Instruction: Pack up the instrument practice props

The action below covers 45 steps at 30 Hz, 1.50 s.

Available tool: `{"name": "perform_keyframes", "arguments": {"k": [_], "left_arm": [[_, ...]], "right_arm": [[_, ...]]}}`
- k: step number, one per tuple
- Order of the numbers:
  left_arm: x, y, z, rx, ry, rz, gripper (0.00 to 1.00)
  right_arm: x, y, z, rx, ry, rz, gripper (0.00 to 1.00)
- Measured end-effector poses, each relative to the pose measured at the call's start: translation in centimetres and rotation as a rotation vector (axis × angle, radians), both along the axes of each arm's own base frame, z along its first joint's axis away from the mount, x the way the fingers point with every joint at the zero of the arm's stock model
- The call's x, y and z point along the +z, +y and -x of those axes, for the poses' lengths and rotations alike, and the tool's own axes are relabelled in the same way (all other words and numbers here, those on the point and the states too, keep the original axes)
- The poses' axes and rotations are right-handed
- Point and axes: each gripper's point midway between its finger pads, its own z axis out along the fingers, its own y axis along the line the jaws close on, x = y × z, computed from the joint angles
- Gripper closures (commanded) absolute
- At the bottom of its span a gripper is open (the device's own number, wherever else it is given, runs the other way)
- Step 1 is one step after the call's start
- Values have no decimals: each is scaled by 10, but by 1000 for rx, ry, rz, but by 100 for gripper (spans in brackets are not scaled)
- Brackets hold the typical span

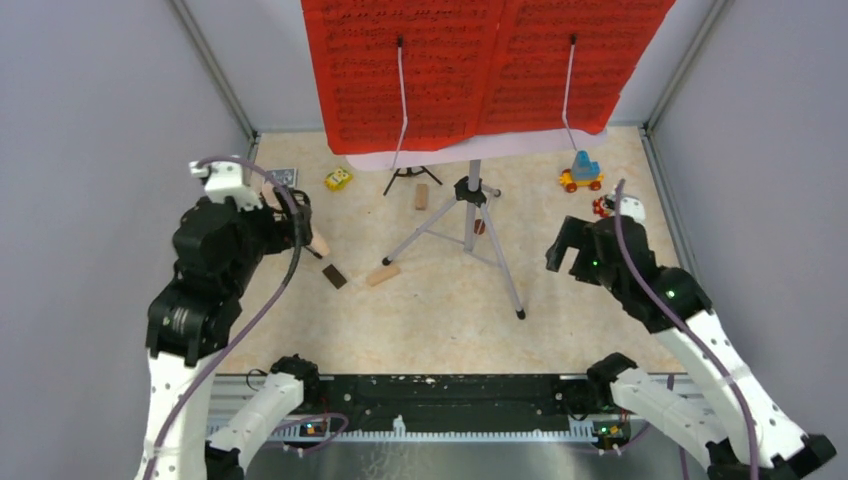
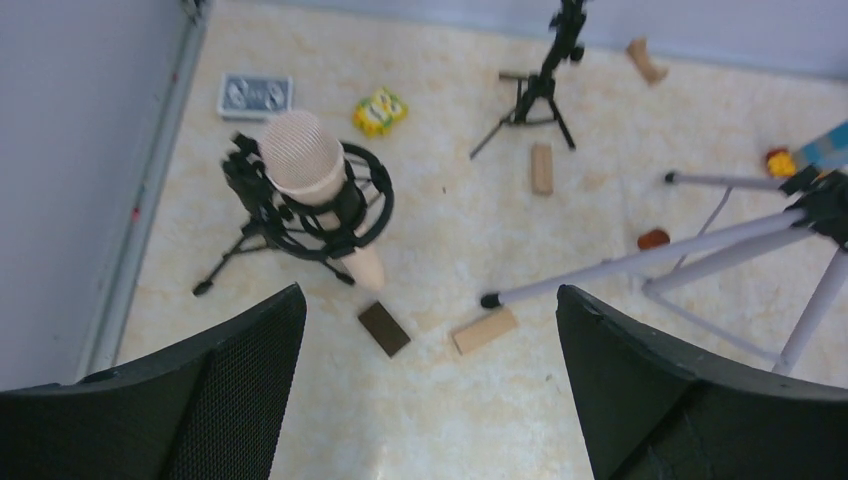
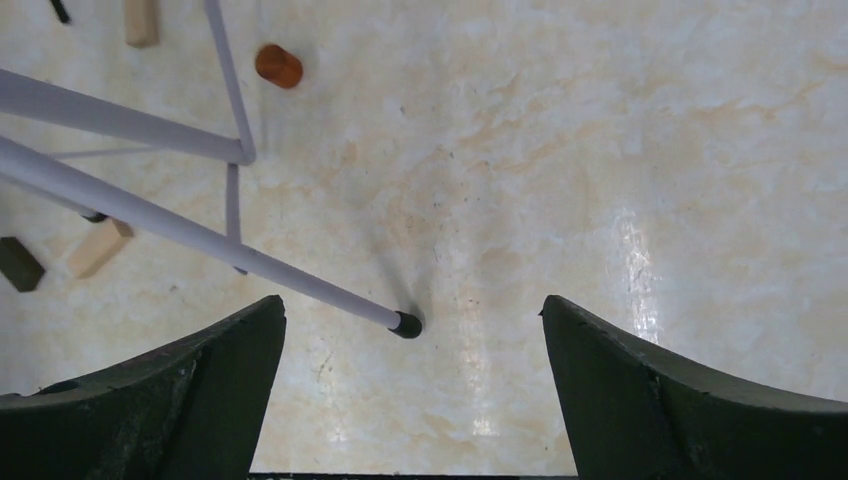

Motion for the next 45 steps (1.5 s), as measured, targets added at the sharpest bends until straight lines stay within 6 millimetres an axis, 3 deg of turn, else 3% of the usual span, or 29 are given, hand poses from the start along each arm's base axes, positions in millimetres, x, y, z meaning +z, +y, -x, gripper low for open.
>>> {"name": "perform_keyframes", "arguments": {"k": [5, 10, 12, 15, 16, 18, 20, 26, 29, 32, 34, 40, 45], "left_arm": [[70, 18, 36, 28, -258, -3, 1], [176, 28, 108, -24, -646, 23, 2], [232, 32, 146, -48, -807, 35, 2], [285, 28, 178, -118, -967, 65, 2], [292, 23, 183, -156, -992, 74, 2], [294, 11, 179, -235, -988, 85, 2], [291, -7, 162, -328, -945, 98, 2], [256, -82, 83, -591, -711, 125, 2], [233, -122, 59, -707, -597, 132, 2], [212, -154, 59, -820, -517, 117, 2], [208, -163, 65, -859, -511, 105, 2], [214, -184, 94, -988, -565, 57, 3], [221, -195, 96, -1007, -596, 30, 5]], "right_arm": [[57, -15, 11, 4, -230, -51, 1], [141, -23, 24, 78, -501, -78, 1], [180, -17, 32, 155, -598, -94, 1], [232, -4, 46, 285, -708, -120, 2], [249, 2, 51, 329, -742, -131, 1], [281, 13, 60, 418, -805, -155, 1], [308, 25, 69, 501, -864, -187, 1], [339, 47, 85, 642, -958, -260, 2], [346, 60, 84, 708, -974, -279, 2], [350, 73, 78, 769, -961, -285, 3], [350, 82, 72, 796, -948, -287, 3], [339, 108, 61, 897, -889, -317, 9], [331, 127, 58, 991, -874, -343, 9]]}}
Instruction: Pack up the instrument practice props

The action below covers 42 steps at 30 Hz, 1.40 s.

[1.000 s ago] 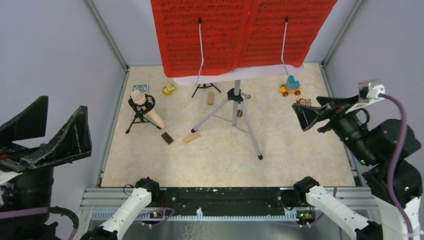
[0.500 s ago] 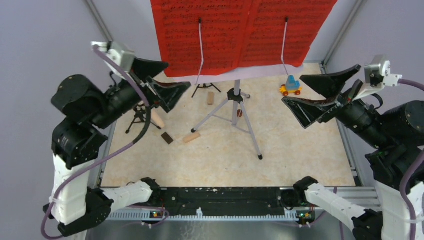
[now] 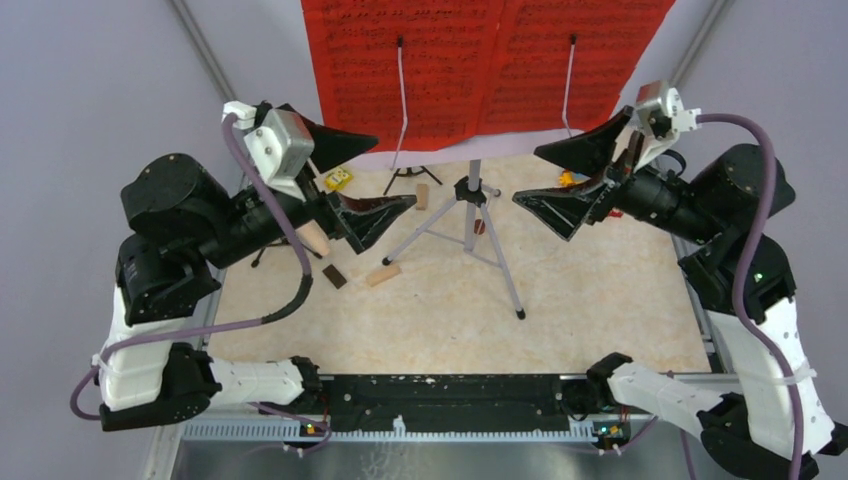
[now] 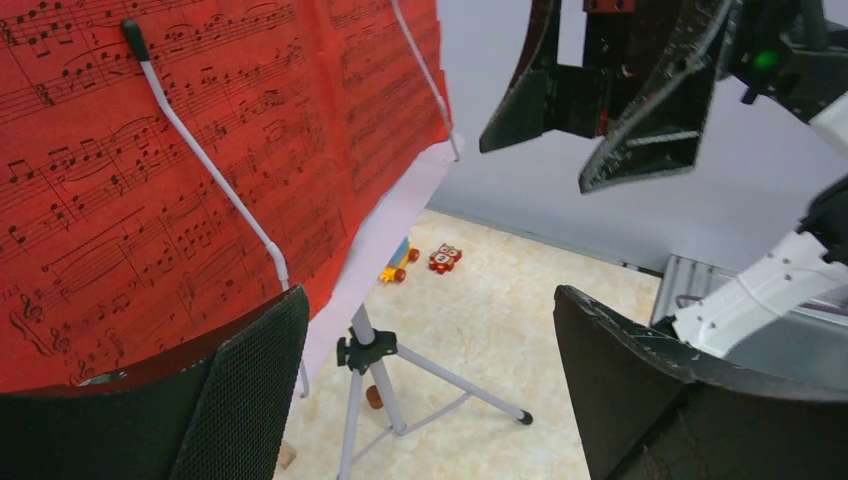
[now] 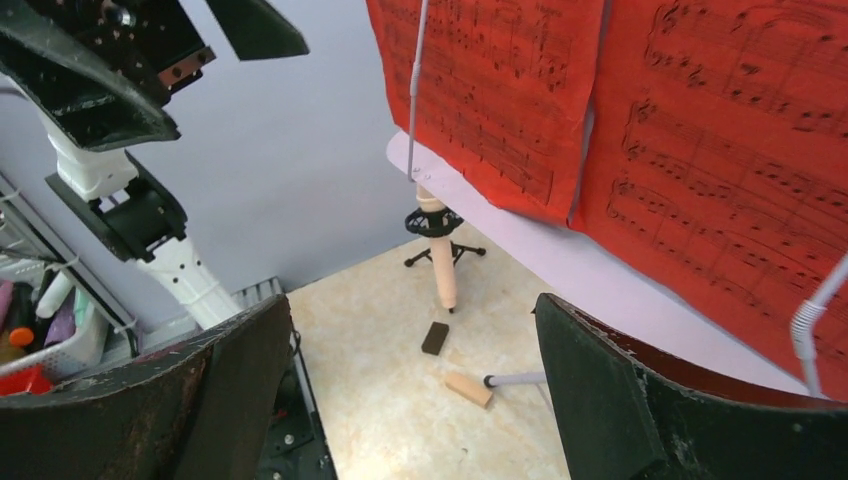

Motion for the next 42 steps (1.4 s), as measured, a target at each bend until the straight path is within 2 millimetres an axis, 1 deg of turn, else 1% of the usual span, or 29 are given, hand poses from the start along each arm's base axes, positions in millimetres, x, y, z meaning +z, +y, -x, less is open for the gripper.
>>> {"name": "perform_keyframes", "arguments": {"k": [3, 5, 7, 10, 13, 15, 20, 23, 25, 26, 30, 33, 35, 39, 42], "left_arm": [[-3, -9, -14, 44, 9, -13, 6], [-7, -15, -24, 80, 21, -24, 3], [-13, -23, -35, 106, 32, -36, 3], [-30, -36, -45, 123, 57, -59, 3], [-46, -43, -52, 137, 83, -78, 3], [-49, -44, -54, 148, 94, -77, 4], [-38, -34, -53, 171, 86, -24, 4], [-28, -23, -48, 178, 68, 24, 4], [-21, -15, -44, 179, 54, 54, 2], [-18, -12, -42, 178, 46, 70, 2], [-5, -5, -38, 176, 20, 124, 2], [-3, -5, -38, 176, 14, 138, 1], [-5, -6, -39, 176, 15, 135, 2], [-13, -10, -42, 180, 23, 120, 2], [-16, -11, -43, 184, 27, 114, 2]], "right_arm": [[-8, 11, -5, 45, -2, 1, 10], [-8, 16, -12, 52, -6, -8, 10], [-5, 21, -19, 49, -9, -22, 14], [3, 24, -33, 21, -19, -57, 21], [14, 23, -41, -17, -30, -115, 22], [22, 21, -44, -33, -36, -148, 22], [44, 24, -45, -12, -80, -197, 21], [58, 31, -34, 66, -154, -211, 18], [72, 34, -25, 117, -222, -223, 16], [79, 35, -21, 136, -263, -231, 15], [103, 33, -9, 159, -439, -251, 13], [119, 28, -5, 129, -591, -260, 12], [126, 25, -6, 103, -668, -262, 12], [149, 24, -14, 40, -787, -265, 15], [166, 24, -22, 6, -840, -276, 17]]}}
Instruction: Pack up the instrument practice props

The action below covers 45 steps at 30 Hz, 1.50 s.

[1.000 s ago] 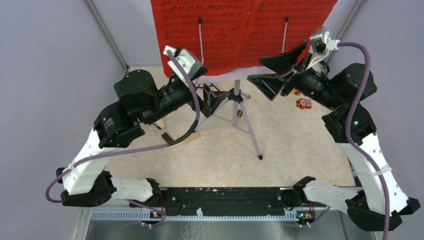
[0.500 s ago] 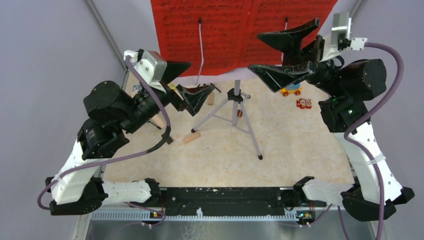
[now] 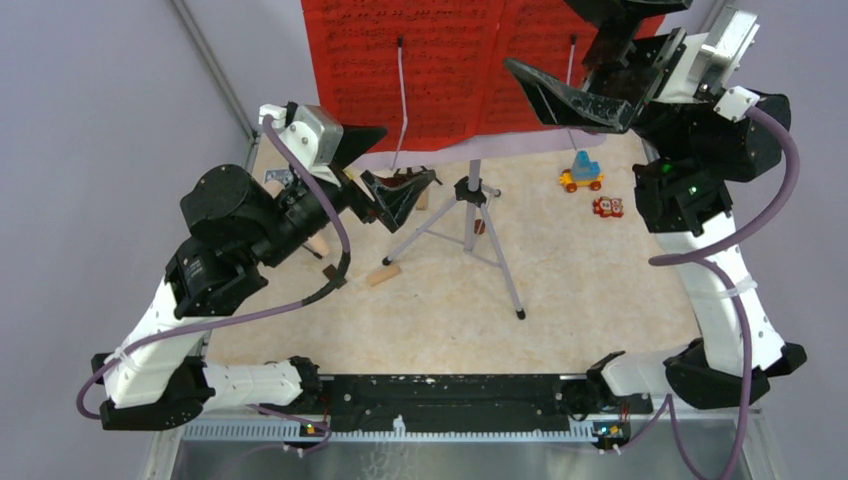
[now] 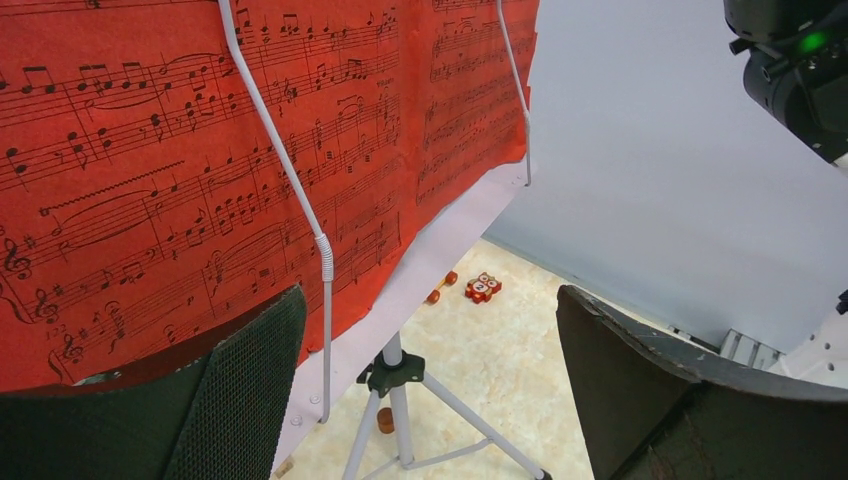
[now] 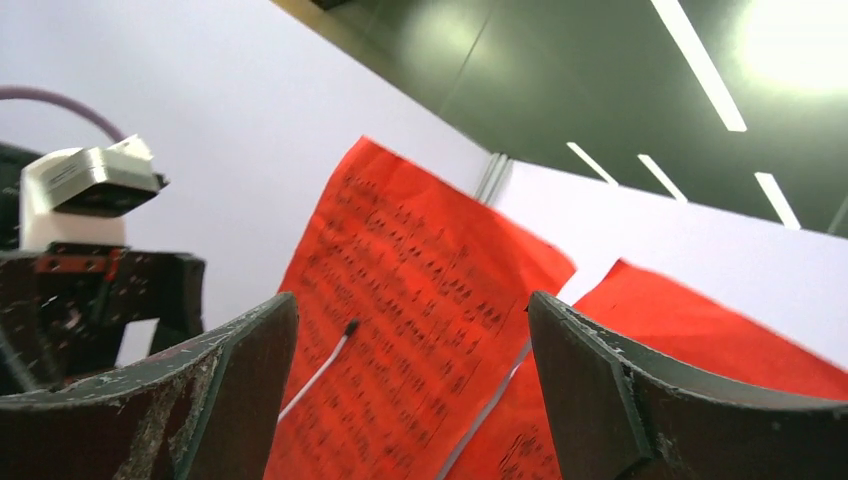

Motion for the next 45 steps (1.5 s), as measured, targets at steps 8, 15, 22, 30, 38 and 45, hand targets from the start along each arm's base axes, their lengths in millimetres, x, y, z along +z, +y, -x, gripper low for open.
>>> {"name": "perform_keyframes", "arguments": {"k": [8, 15, 22, 30, 38, 45], "left_arm": [[1, 2, 2, -2, -2, 23, 2], [3, 6, 4, -4, -9, 46, 2], [2, 10, 5, 3, -14, 65, 1], [5, 18, 8, 9, -24, 94, 2], [6, 18, 10, -2, -18, 116, 2], [-1, 12, 12, -25, -12, 99, 2]], "right_arm": [[28, 1, -15, -32, -36, -63, 21], [36, -5, -26, -37, 39, -142, 28], [39, -7, -28, -9, 101, -186, 29], [37, 7, -42, 2, 141, -194, 29], [30, 16, -60, -11, 178, -193, 29], [32, 18, -56, 7, 173, -188, 30]]}}
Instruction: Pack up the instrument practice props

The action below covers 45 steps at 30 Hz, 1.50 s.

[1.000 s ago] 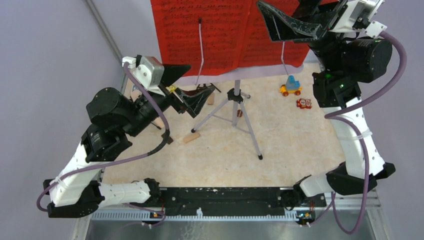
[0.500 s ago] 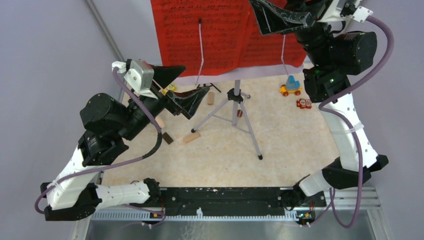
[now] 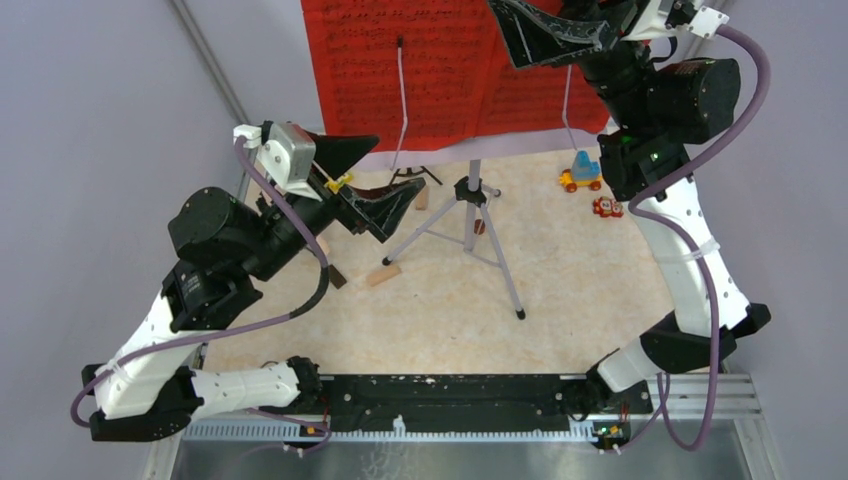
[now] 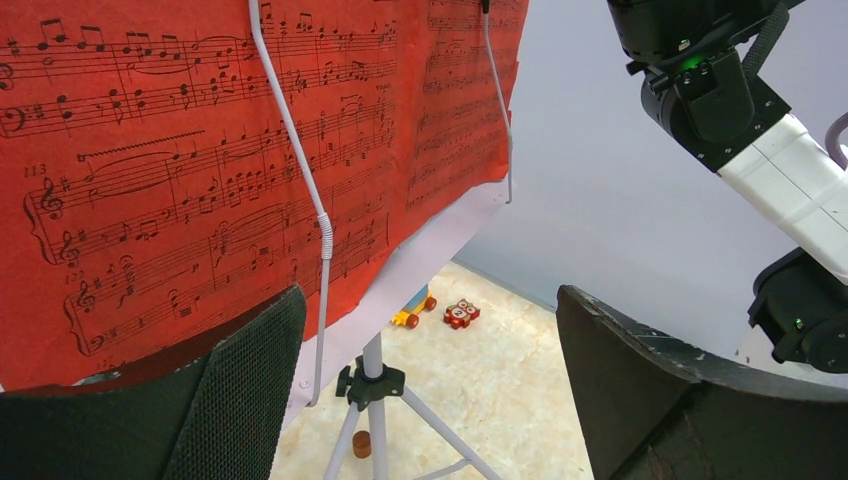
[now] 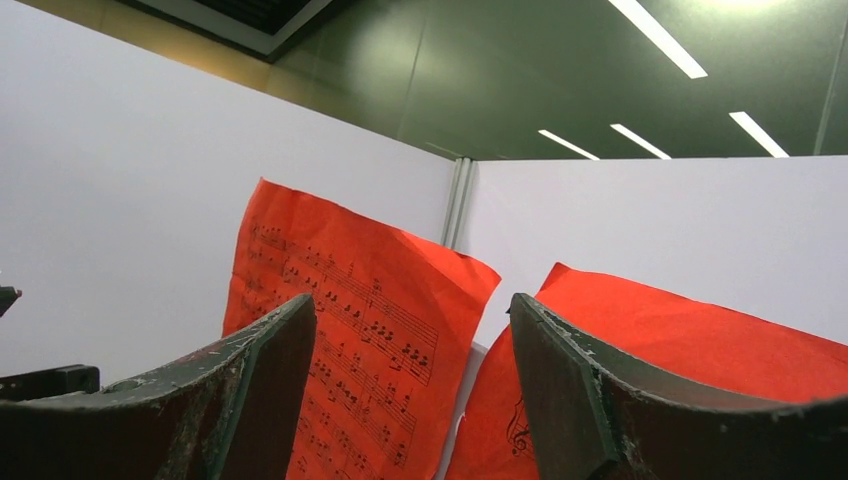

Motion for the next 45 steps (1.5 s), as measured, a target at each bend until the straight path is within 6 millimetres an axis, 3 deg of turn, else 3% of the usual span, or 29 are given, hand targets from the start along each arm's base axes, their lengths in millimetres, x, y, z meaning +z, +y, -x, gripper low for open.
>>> {"name": "perform_keyframes", "arguments": {"k": [16, 28, 37, 45], "left_arm": [[-8, -3, 1, -12, 11, -10, 2], [-13, -4, 0, -12, 21, -14, 2], [-18, -6, -1, -10, 29, -18, 2], [-16, -4, -4, 5, 32, -8, 2]], "right_arm": [[-9, 15, 6, 64, -4, 44, 35], [-13, 23, 26, 163, -42, 83, 40], [-40, 26, 24, 172, 5, 113, 41], [-58, 26, 21, 165, 48, 126, 54]]}}
